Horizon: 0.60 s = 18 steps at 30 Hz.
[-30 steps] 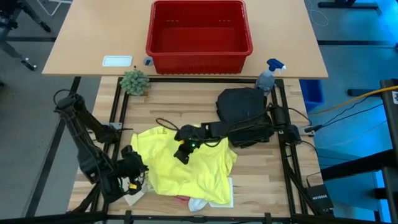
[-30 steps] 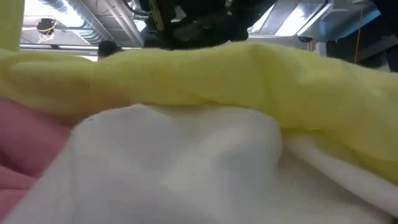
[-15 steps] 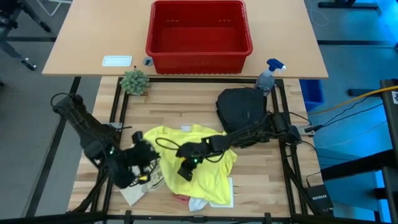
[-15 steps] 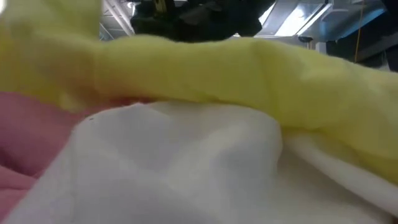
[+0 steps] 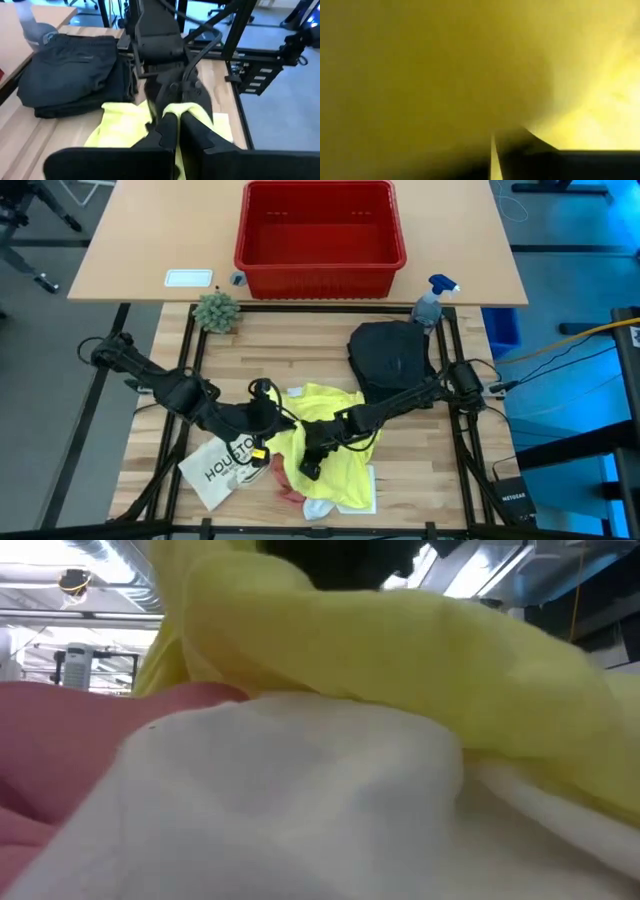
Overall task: Fold laundry
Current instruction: Fold the yellow shirt
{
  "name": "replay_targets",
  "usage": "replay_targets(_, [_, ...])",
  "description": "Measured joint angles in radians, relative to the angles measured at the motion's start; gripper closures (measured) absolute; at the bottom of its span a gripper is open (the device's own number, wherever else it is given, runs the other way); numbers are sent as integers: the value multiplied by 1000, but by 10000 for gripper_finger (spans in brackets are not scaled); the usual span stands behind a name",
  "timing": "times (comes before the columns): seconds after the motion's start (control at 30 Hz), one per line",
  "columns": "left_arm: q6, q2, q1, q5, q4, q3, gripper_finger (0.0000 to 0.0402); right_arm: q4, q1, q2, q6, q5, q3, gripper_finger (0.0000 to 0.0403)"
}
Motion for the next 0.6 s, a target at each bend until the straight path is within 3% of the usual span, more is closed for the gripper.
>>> replay_targets(0.17, [-54,0,-17,-8,-52,0,401,14,7,-49,66,30,-107,346])
replay_targets(0.4, [-58,-1,-40,-7,-43,0,401,77,71,-300,177,323,-350,283])
replay_targets(0.5, [-21,9,-27,4,1,0,401,69,112,-416,254,449,-451,275])
replay_targets(0.6, [32,40,2,82,78,0,401,71,163,-527,331,561,-533,274])
